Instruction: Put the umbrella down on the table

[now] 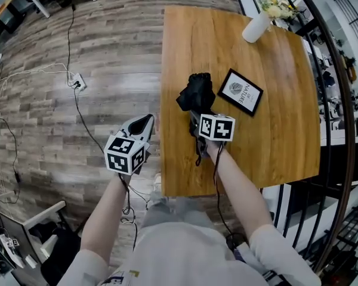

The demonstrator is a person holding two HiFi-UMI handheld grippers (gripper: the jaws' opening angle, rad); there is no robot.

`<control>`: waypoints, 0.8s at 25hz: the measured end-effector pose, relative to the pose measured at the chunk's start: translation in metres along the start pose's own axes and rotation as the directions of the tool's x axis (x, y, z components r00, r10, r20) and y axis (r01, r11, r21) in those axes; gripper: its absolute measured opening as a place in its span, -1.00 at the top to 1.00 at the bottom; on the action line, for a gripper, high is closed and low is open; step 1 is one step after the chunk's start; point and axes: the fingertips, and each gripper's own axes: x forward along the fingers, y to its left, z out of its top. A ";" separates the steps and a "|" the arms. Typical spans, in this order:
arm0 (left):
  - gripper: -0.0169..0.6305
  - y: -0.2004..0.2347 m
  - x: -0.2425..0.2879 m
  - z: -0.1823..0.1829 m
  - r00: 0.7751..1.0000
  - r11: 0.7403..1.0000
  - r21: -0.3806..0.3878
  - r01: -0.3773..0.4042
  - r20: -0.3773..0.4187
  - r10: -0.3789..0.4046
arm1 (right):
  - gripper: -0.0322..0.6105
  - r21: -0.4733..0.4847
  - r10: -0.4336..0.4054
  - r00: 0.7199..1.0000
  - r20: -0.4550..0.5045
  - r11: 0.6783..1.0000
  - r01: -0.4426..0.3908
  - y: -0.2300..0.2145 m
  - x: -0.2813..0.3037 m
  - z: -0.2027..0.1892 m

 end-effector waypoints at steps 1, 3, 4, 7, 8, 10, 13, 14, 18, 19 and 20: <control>0.90 0.000 0.001 -0.004 1.000 1.000 -0.014 0.001 -0.007 -0.001 | 0.15 0.004 -0.008 1.000 -0.018 1.000 0.008 -0.003 0.004 -0.006; 0.90 0.001 0.002 -0.013 1.000 0.999 -0.038 0.001 -0.020 -0.002 | 0.15 0.003 -0.019 0.999 -0.051 1.000 0.019 -0.008 0.012 -0.017; 0.90 0.001 0.002 -0.018 1.000 0.999 -0.044 0.001 -0.028 -0.002 | 0.15 0.004 -0.023 0.998 -0.066 1.000 0.023 -0.009 0.016 -0.022; 0.90 0.000 -0.002 -0.030 0.999 0.999 -0.047 0.000 -0.054 -0.003 | 0.14 0.015 -0.028 0.994 -0.101 0.999 0.030 -0.010 0.024 -0.038; 0.90 -0.001 -0.003 -0.033 0.998 0.999 -0.044 0.002 -0.062 -0.004 | 0.14 0.016 -0.030 0.993 -0.111 0.999 0.032 -0.010 0.025 -0.042; 0.90 -0.004 -0.004 -0.039 0.997 0.999 -0.037 0.005 -0.075 -0.008 | 0.13 0.013 -0.036 0.991 -0.129 0.999 0.038 -0.012 0.029 -0.050; 0.90 -0.007 -0.005 -0.046 0.996 0.999 -0.040 0.006 -0.084 -0.010 | 0.09 0.006 -0.032 0.986 -0.162 0.999 0.033 -0.017 0.035 -0.061; 0.90 -0.007 -0.005 -0.047 0.996 0.999 -0.041 0.005 -0.085 -0.009 | 0.07 0.002 -0.029 0.984 -0.174 1.000 0.030 -0.017 0.037 -0.062; 0.90 -0.008 -0.005 -0.040 0.997 0.999 -0.033 0.004 -0.075 -0.006 | 0.04 -0.033 -0.030 0.986 -0.163 0.999 0.025 -0.014 0.028 -0.047; 0.90 -0.008 -0.006 -0.037 0.998 1.000 -0.028 0.004 -0.069 -0.006 | 0.05 -0.040 -0.026 0.989 -0.146 0.999 0.020 -0.012 0.024 -0.040; 0.90 -0.009 -0.007 -0.032 0.998 1.000 -0.023 0.003 -0.062 -0.004 | 0.08 -0.043 -0.017 0.992 -0.125 0.999 0.012 -0.010 0.018 -0.032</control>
